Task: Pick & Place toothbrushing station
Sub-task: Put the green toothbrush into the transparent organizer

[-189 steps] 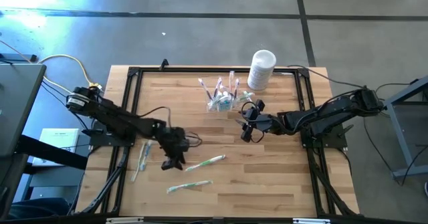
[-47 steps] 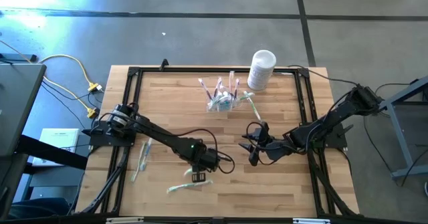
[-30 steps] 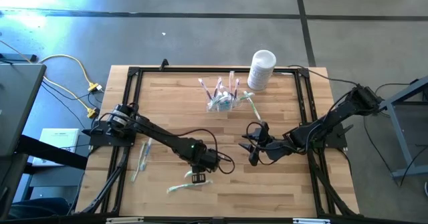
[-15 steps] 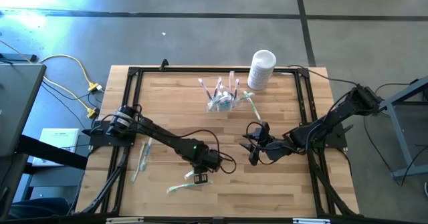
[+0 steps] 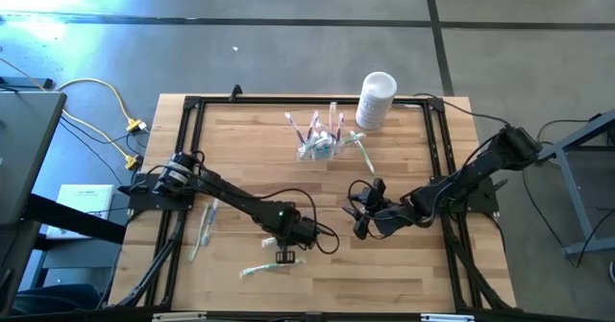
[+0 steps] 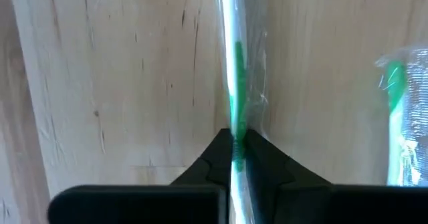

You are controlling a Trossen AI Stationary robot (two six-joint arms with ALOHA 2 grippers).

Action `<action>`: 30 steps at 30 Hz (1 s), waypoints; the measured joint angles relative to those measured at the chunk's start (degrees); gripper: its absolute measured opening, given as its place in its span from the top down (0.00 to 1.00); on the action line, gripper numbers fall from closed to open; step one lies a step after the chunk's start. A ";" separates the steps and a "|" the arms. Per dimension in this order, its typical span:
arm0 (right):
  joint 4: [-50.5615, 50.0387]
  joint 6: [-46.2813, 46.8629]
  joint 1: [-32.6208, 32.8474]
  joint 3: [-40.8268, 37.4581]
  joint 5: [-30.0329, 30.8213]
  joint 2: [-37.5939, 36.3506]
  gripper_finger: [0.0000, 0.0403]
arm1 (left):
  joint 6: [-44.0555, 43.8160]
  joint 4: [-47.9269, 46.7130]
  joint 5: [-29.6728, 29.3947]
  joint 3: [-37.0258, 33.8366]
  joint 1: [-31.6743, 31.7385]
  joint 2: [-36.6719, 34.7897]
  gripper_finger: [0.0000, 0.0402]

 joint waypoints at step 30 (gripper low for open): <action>30.04 2.72 2.97 0.02 -2.79 8.91 0.57 | 65.24 -15.64 -58.49 20.37 -22.54 0.83 0.99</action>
